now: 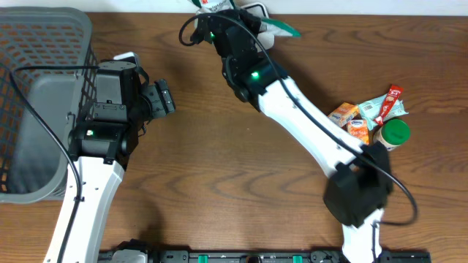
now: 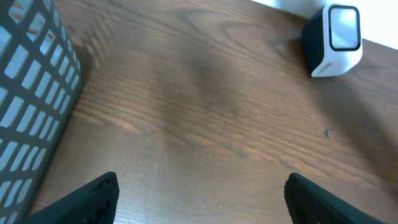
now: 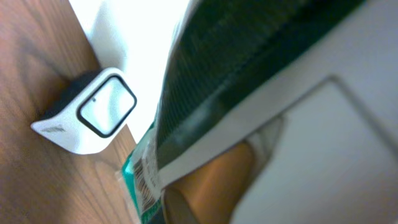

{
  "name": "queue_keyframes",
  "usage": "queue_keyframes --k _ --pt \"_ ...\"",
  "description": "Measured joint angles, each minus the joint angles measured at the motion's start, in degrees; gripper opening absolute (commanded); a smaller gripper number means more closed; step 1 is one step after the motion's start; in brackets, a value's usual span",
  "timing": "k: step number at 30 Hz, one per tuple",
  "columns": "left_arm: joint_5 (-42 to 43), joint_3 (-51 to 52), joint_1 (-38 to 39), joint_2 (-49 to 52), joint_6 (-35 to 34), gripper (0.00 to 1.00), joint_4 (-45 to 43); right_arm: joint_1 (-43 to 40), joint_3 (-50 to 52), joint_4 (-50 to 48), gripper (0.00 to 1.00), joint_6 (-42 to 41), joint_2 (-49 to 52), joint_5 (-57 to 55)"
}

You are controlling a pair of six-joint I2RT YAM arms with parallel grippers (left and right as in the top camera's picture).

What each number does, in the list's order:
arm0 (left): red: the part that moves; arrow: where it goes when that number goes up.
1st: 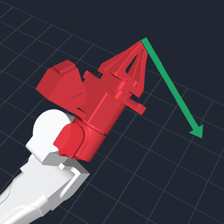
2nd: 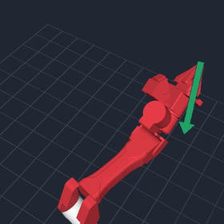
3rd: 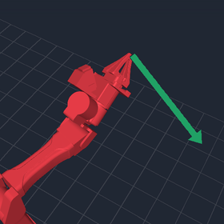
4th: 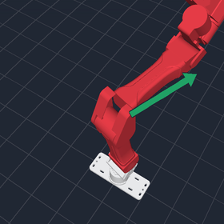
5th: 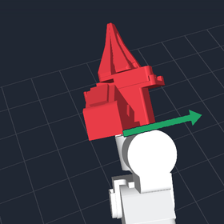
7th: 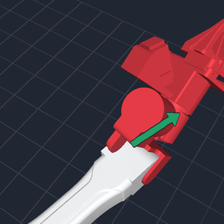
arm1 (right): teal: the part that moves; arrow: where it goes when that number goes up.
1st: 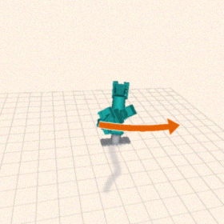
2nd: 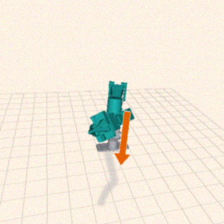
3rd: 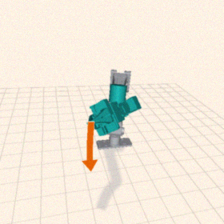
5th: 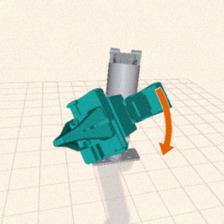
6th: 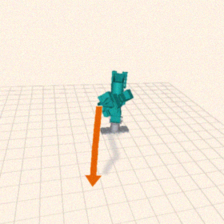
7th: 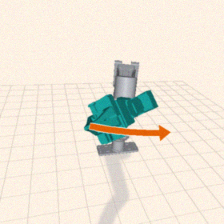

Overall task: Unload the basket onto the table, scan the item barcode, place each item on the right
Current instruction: 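Raise the gloves pack to the white scanner with the right gripper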

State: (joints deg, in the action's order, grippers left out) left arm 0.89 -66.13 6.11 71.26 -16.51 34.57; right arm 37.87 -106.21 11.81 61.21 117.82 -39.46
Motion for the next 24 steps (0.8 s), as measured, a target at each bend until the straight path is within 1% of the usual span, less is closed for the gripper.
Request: queue_keyframes --k 2,7,12,15,18,22,23,24 --pt "0.0 0.0 0.0 0.0 0.0 0.86 0.0 -0.8 0.0 -4.4 0.01 1.9 2.8 -1.0" --pt "0.0 0.0 0.0 0.0 0.0 0.86 0.0 -3.7 0.0 -19.0 0.01 5.5 10.9 -2.6" --pt "0.0 0.0 0.0 0.0 0.0 0.86 0.0 -5.5 0.1 -32.5 0.01 6.6 14.8 -2.9" --pt "0.0 0.0 0.0 0.0 0.0 0.86 0.0 -5.7 0.1 -34.6 0.01 6.8 15.6 -2.5" --pt "0.0 0.0 0.0 0.0 0.0 0.86 0.0 -5.8 0.1 -34.8 0.06 6.2 17.3 -2.3" --pt "0.0 0.0 0.0 0.0 0.0 0.86 0.0 -5.8 0.1 -34.8 0.06 1.4 19.8 -2.3" --pt "0.0 0.0 0.0 0.0 0.0 0.86 0.0 -5.8 0.1 -34.9 0.05 0.4 20.2 -2.3" --pt "0.0 0.0 0.0 0.0 0.0 0.86 0.0 -5.8 0.1 -35.1 0.01 -0.5 20.6 -2.4"
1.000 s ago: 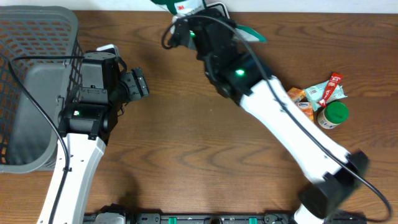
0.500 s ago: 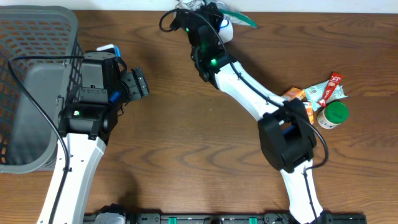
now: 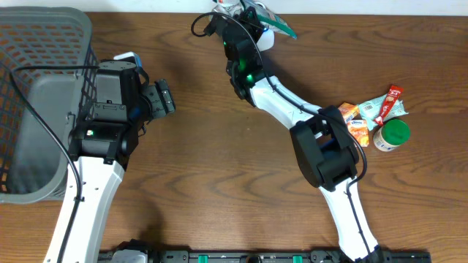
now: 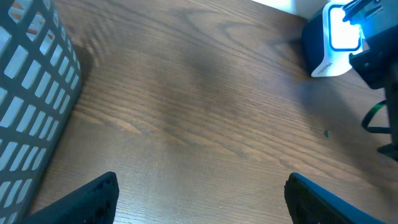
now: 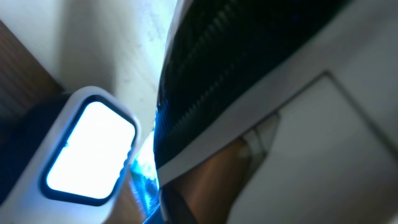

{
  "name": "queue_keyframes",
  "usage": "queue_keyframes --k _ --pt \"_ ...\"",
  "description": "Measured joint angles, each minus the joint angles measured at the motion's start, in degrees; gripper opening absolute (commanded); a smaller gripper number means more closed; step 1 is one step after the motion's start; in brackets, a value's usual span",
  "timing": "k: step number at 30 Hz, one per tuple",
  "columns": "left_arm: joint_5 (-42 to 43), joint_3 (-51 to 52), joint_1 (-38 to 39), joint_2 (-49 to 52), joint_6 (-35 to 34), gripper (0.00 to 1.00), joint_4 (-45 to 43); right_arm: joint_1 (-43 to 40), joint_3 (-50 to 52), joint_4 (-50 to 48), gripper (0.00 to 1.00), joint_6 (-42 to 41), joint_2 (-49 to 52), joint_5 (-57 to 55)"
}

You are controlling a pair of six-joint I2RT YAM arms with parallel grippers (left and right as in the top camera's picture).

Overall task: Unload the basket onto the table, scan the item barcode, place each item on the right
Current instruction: 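Raise the gloves pack to the white scanner with the right gripper, then carry the gloves pack right and release it beside the items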

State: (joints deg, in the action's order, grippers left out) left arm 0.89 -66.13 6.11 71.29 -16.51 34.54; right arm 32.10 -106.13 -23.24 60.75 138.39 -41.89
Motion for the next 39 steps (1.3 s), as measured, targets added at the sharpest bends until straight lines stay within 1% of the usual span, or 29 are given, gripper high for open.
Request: queue_keyframes --k 2,6,8,10,13,15,16,17,18,21,22,26,29,31,34,35,36,37,38,39 --pt "0.0 0.0 0.0 0.0 0.0 0.86 0.0 0.0 0.0 -2.0 0.01 -1.7 0.5 -0.2" --pt "0.0 0.0 0.0 0.0 0.0 0.86 0.0 0.0 0.0 -11.9 0.01 -2.8 0.7 -3.1" --pt "0.0 0.0 0.0 0.0 0.0 0.86 0.0 0.0 0.0 -12.4 0.01 -2.8 -0.3 -5.2" --pt "0.0 0.0 0.0 0.0 0.0 0.86 0.0 0.0 0.0 -8.9 0.01 -2.8 -1.8 -6.6" --pt "0.0 0.0 0.0 0.0 0.0 0.86 0.0 0.0 0.0 2.7 0.01 -3.3 -5.4 -8.9" --pt "0.0 0.0 0.0 0.0 0.0 0.86 0.1 0.2 -0.1 15.0 0.01 -6.0 -9.0 -10.1" --pt "0.0 0.0 0.0 0.0 0.0 0.86 0.1 0.4 -0.2 22.1 0.01 -8.7 -11.0 -10.4" --pt "0.0 0.0 0.0 0.0 0.0 0.86 0.0 0.5 -0.2 25.8 0.01 -10.2 -12.4 -10.7" --pt "0.0 0.0 0.0 0.0 0.0 0.86 0.2 0.8 -0.3 35.3 0.01 -14.6 -15.3 -9.8" --pt "0.0 0.0 0.0 0.0 0.0 0.86 0.0 0.9 -0.3 54.9 0.01 -24.8 -22.4 -4.3" --pt "0.0 0.0 0.0 0.0 0.0 0.86 0.1 0.7 -0.3 61.5 0.01 -29.2 -25.3 -0.9" --pt "0.0 0.0 0.0 0.0 0.0 0.86 0.0 -2.3 -0.7 80.1 0.01 -41.8 -33.6 12.9" --pt "0.0 0.0 0.0 0.0 0.0 0.86 0.0 -7.1 -1.0 90.6 0.01 -48.0 -35.9 23.0" --pt "0.0 0.0 0.0 0.0 0.0 0.86 0.0 -10.8 -0.5 94.6 0.01 -50.8 -35.6 28.7" --pt "0.0 0.0 0.0 0.0 0.0 0.86 0.0 -15.5 3.6 93.9 0.01 -53.2 -34.8 33.5" --pt "0.0 0.0 0.0 0.0 0.0 0.86 0.0 -16.9 5.9 92.5 0.03 -53.8 -34.5 34.8" --pt "0.0 0.0 0.0 0.0 0.0 0.86 0.0 -17.8 7.9 91.1 0.15 -54.2 -34.1 35.7" --pt "0.0 0.0 0.0 0.0 0.0 0.86 0.0 -18.6 9.8 89.9 0.41 -54.8 -33.8 36.4" --pt "0.0 0.0 0.0 0.0 0.0 0.86 0.0 -19.3 11.5 88.9 0.81 -55.3 -33.3 36.9" --pt "0.0 0.0 0.0 0.0 0.0 0.86 0.0 -19.9 13.0 88.2 0.99 -55.6 -33.0 37.4"
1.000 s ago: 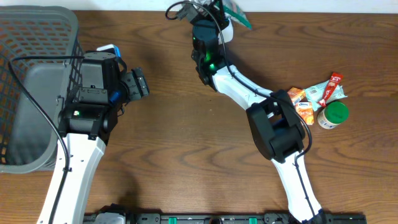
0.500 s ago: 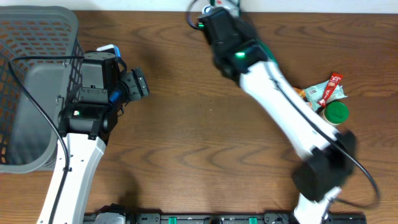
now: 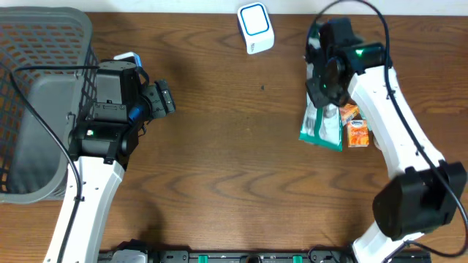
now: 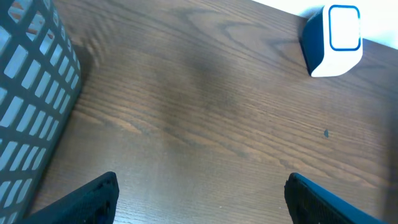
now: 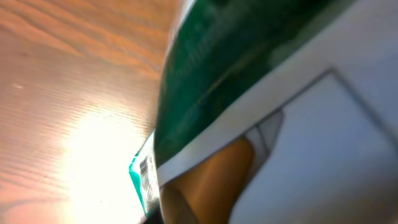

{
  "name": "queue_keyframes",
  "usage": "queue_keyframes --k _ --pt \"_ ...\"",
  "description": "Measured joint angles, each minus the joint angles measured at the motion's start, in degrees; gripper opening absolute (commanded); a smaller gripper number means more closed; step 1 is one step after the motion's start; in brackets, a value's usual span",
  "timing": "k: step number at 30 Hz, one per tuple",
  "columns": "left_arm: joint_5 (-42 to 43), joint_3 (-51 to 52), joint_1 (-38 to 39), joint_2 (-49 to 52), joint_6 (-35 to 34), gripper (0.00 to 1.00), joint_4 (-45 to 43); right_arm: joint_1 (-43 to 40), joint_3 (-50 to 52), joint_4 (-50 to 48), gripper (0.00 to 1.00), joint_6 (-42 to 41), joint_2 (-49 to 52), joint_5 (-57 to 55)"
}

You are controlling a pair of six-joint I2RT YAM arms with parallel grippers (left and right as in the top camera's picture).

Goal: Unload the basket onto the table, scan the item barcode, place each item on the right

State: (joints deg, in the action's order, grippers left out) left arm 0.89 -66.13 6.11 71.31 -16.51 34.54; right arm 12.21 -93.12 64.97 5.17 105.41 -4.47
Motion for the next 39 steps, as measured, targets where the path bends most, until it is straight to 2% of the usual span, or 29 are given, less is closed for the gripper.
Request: queue_keyframes --k 4,32,35,39 --pt "0.0 0.0 0.0 0.0 0.0 0.86 0.0 -1.7 3.0 -1.4 0.99 -0.4 0.3 1.1" --pt "0.0 0.0 0.0 0.0 0.0 0.86 0.0 -2.6 3.0 -1.8 0.99 -0.6 0.0 0.6" --pt "0.0 0.0 0.0 0.0 0.0 0.86 0.0 -2.6 3.7 -1.8 0.99 -0.6 -3.3 0.6" --pt "0.0 0.0 0.0 0.0 0.0 0.86 0.0 -2.6 4.0 -2.5 0.99 -0.6 -16.1 0.6"
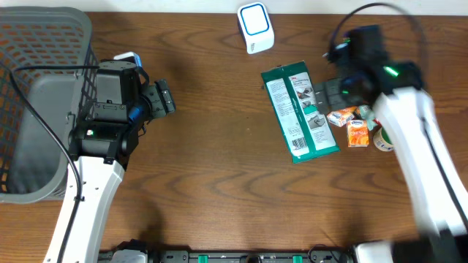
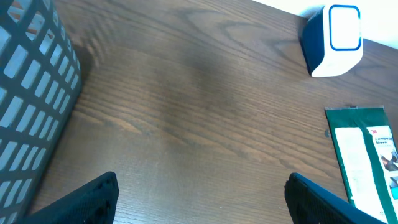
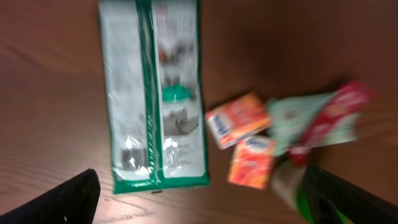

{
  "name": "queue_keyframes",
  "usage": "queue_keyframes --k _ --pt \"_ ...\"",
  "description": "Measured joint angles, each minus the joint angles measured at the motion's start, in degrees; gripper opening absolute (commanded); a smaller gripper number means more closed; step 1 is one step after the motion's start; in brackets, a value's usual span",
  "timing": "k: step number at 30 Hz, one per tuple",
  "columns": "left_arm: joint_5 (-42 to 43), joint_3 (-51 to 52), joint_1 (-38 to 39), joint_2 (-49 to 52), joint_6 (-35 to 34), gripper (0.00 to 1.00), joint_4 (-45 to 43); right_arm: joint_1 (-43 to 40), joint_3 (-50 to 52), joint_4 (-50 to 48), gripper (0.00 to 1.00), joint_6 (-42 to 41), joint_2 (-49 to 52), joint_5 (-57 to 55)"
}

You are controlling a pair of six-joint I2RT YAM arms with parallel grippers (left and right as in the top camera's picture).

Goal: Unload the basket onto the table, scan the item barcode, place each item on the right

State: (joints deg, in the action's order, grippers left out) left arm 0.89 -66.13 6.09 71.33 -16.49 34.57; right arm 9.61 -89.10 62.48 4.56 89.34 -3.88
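The green and white packet point(image 1: 300, 112) lies flat on the wooden table, label side up, below and right of the white and blue scanner point(image 1: 255, 27). In the right wrist view the packet point(image 3: 155, 93) is below my right gripper point(image 3: 205, 205), which is open and holds nothing. In the overhead view the right gripper point(image 1: 329, 91) is blurred, at the packet's right edge. My left gripper point(image 2: 199, 202) is open over bare wood at the left, with the scanner point(image 2: 333, 38) and the packet point(image 2: 367, 155) far ahead of it.
A grey mesh basket point(image 1: 36, 102) stands at the left edge. Small items sit to the right of the packet: orange sachets point(image 3: 239, 121), a red and pale green wrapper point(image 3: 323, 118) and a green-lidded jar point(image 1: 380, 139).
The right gripper was shut on the green packet above the small items at the right. Now the packet lies flat on the table and the gripper is open above it. The left arm is unchanged.
The right gripper first held the green packet at the back beside the scanner, then close against its lit window. Later it held the packet at the right, by the small items. Now the packet is released and flat on the table. The left arm stayed still.
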Motion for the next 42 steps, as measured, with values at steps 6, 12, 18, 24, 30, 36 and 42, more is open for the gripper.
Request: queue_keyframes --k 6,12,18,24,30,36,42 --pt "0.0 0.0 0.0 0.0 0.0 0.86 0.0 0.0 -1.0 -2.0 0.99 0.5 -28.0 -1.2" --pt "0.0 0.0 0.0 0.0 0.0 0.86 0.0 0.0 1.1 -2.1 0.99 2.4 -50.6 -3.7" --pt "0.0 0.0 0.0 0.0 0.0 0.86 0.0 0.0 12.6 -2.3 0.99 2.8 -69.2 -4.0" --pt "0.0 0.0 0.0 0.0 0.0 0.86 0.0 -1.5 31.6 -11.3 0.99 2.1 -82.3 -3.3" --pt "0.0 0.0 0.0 0.0 0.0 0.86 0.0 -3.8 53.3 -36.1 0.99 -0.7 -88.0 -3.0" --pt "0.0 0.0 0.0 0.1 0.0 0.86 0.0 -4.8 71.5 -70.9 0.99 -3.5 -88.4 -1.9" --pt "0.0 0.0 0.0 0.1 0.0 0.86 0.0 -4.8 81.5 -76.7 0.99 -6.0 -88.5 -1.7"
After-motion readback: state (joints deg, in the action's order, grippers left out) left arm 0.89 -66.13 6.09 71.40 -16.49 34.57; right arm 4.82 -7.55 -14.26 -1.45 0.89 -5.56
